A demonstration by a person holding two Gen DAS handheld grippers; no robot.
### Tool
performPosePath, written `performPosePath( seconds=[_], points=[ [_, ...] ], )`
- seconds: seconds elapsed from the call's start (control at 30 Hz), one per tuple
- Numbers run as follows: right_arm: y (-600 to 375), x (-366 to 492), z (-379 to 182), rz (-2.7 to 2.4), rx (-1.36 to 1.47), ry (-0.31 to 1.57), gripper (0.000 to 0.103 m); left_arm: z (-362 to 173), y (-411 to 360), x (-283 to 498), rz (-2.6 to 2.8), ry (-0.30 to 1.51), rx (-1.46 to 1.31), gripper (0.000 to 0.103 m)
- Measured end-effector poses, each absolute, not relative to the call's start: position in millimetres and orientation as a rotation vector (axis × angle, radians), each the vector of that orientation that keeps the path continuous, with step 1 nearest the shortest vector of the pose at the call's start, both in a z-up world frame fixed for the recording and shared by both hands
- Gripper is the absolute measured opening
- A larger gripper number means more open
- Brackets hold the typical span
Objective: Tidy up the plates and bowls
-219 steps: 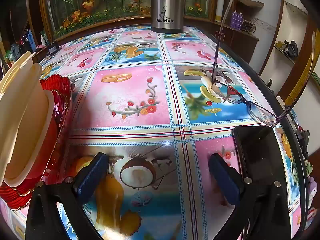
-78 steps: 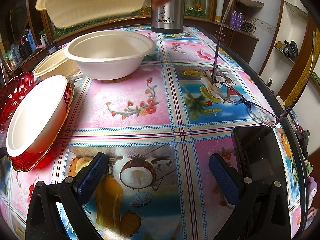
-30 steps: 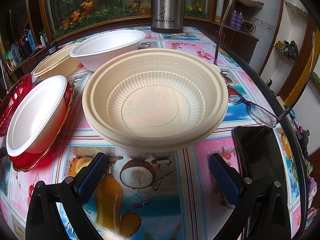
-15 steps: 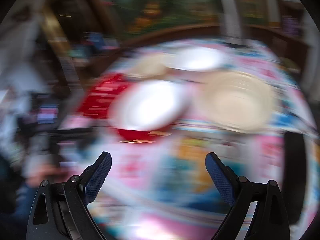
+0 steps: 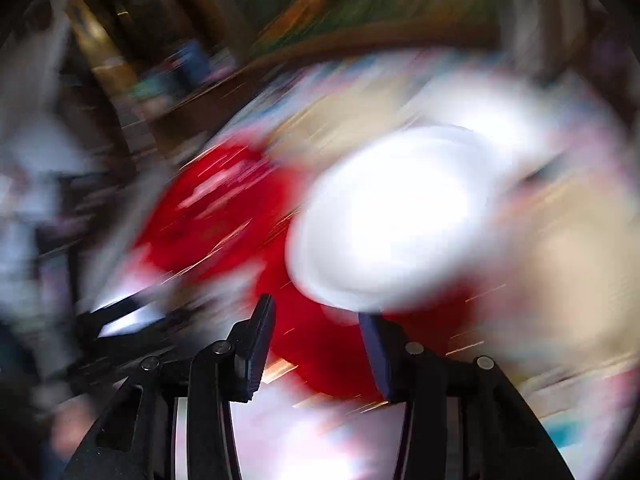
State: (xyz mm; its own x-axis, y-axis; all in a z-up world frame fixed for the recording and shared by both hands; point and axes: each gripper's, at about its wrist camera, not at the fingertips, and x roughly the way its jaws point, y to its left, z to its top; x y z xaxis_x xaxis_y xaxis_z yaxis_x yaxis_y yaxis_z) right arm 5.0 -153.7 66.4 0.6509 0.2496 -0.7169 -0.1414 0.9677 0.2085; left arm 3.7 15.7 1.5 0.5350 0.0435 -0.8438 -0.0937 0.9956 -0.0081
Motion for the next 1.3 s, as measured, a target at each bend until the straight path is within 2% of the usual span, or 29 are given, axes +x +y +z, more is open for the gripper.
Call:
performPosePath(
  seconds=[0.07, 0.2, 0.63, 0.87, 0.97, 1.03, 1.1, 1.13, 1.3],
  points=[
    [-157.3, 3.0, 69.8, 0.287, 0.202, 0.847, 0.050, 1.4, 15.6, 3.7, 0.082, 1.003, -0.055, 0.103],
    [-152.6, 3.5, 53.4, 0.470, 0.277, 0.993, 0.050, 1.3, 15.8, 4.5, 0.085, 0.996, -0.057, 0.103],
    [-115.0, -54.0, 23.7, 0.654, 0.255, 1.224, 0.052, 4.6, 19.8, -8.1, -0.003, 1.093, -0.011, 0.103],
    [-107.9, -73.6, 18.4, 0.683, 0.243, 1.239, 0.052, 3.8, 27.1, -25.6, -0.001, 1.070, -0.011, 0.103],
    [-105.5, -66.9, 28.0, 0.734, 0.295, 1.173, 0.052, 3.3, 27.2, -26.0, 0.001, 1.068, -0.010, 0.103],
    [-128.6, -55.9, 40.9, 0.666, 0.465, 1.024, 0.046, 3.5, 28.6, -28.7, 0.001, 1.066, -0.013, 0.103],
    [-168.2, -52.2, 56.4, 0.413, 0.556, 0.850, 0.049, 3.3, 29.2, -30.3, -0.001, 1.065, -0.012, 0.103],
    [-178.8, -52.2, 62.7, 0.358, 0.543, 0.819, 0.049, 3.4, 29.6, -31.3, -0.004, 1.063, -0.012, 0.103],
    [-181.3, -73.3, 65.4, 0.434, 0.523, 0.876, 0.049, 5.5, 34.0, -33.6, -0.023, 1.049, -0.047, 0.103]
  ],
)
